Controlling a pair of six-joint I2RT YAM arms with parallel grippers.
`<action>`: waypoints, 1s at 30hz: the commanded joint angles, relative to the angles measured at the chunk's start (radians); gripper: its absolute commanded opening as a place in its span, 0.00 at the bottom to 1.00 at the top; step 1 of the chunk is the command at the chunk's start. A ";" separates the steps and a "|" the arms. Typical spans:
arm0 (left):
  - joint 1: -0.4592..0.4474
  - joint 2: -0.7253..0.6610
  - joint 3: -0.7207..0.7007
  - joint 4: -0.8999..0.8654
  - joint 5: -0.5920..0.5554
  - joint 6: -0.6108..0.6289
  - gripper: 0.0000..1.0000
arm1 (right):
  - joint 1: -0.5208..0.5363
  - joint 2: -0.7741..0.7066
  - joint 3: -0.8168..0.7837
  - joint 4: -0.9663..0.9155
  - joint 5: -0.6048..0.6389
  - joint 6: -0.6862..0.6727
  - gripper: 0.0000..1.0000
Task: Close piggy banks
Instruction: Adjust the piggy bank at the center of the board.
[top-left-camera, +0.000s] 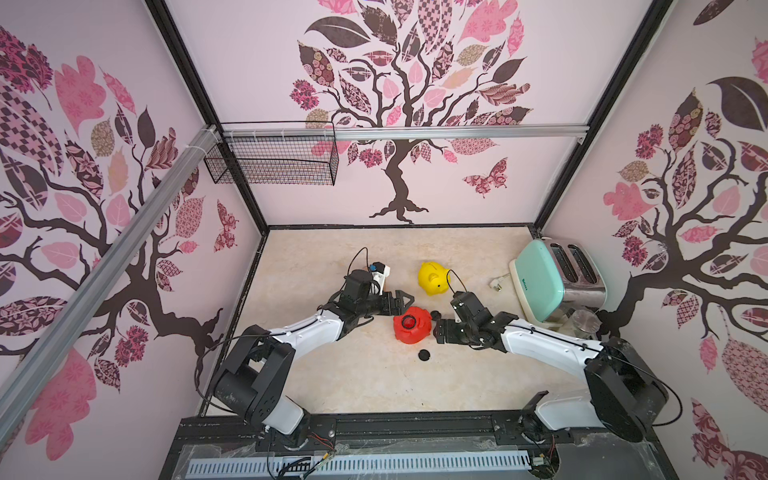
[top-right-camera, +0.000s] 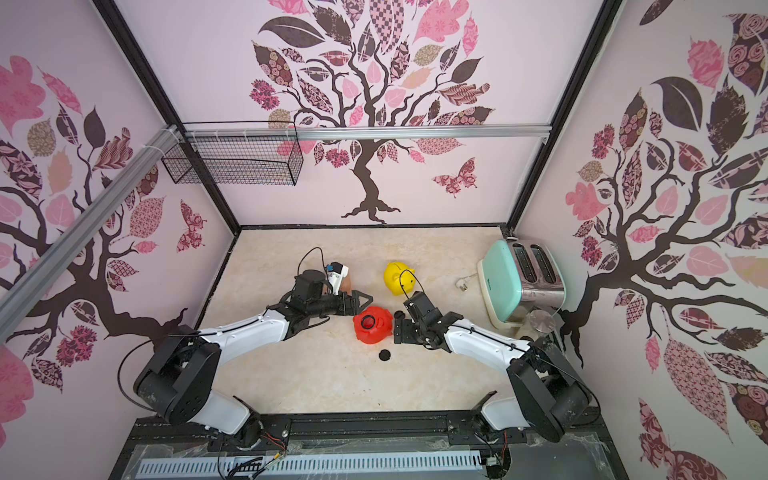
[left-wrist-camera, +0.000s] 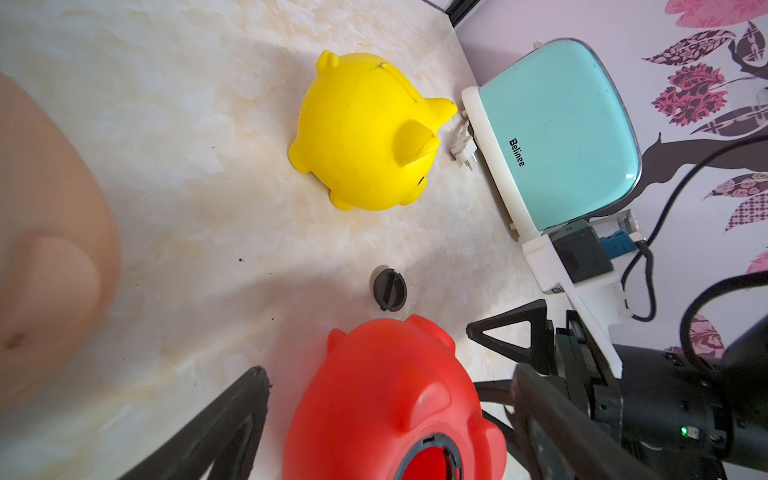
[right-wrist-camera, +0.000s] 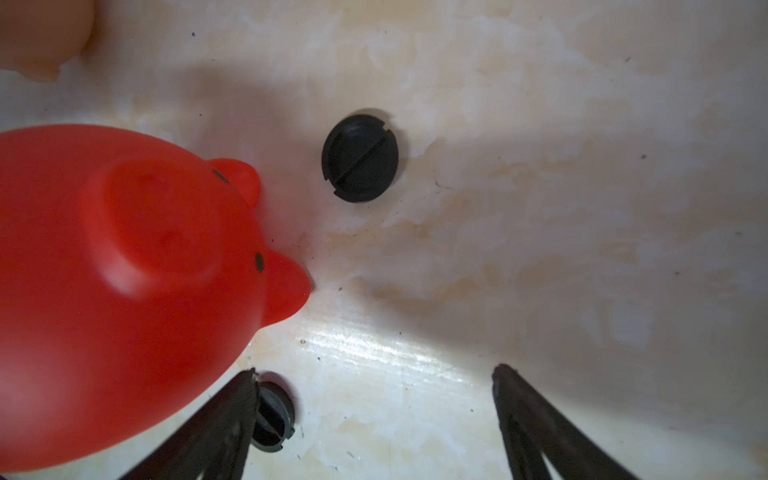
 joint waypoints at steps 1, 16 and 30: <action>-0.003 0.036 0.030 -0.003 0.005 0.012 0.93 | 0.013 -0.012 -0.038 0.037 -0.058 0.062 0.91; -0.010 0.039 -0.007 0.028 0.071 -0.041 0.94 | 0.030 0.093 -0.015 0.110 -0.096 0.111 0.91; -0.011 -0.077 -0.084 0.007 0.066 -0.105 0.95 | 0.028 0.167 0.066 0.083 -0.063 0.076 0.94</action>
